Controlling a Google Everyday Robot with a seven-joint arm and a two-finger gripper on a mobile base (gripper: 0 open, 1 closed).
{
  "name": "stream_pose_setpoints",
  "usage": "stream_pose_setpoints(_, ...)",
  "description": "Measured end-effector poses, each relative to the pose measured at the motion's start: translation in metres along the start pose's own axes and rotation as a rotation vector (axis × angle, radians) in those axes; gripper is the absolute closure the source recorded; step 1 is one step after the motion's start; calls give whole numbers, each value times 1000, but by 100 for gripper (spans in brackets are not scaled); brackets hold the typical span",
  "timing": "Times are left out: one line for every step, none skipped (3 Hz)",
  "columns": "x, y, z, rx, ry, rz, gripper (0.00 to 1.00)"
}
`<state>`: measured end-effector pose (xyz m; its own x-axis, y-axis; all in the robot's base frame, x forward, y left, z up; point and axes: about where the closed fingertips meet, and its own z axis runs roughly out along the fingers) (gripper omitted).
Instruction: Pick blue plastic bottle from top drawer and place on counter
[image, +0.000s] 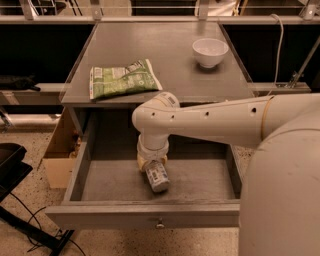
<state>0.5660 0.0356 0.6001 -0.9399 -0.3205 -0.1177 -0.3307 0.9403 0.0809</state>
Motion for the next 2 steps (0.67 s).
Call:
stream_pose_setpoints(14,-3,-27,32,-14,-50,100)
stream_pose_setpoints(60,-9,-104,84,-23,-175,100)
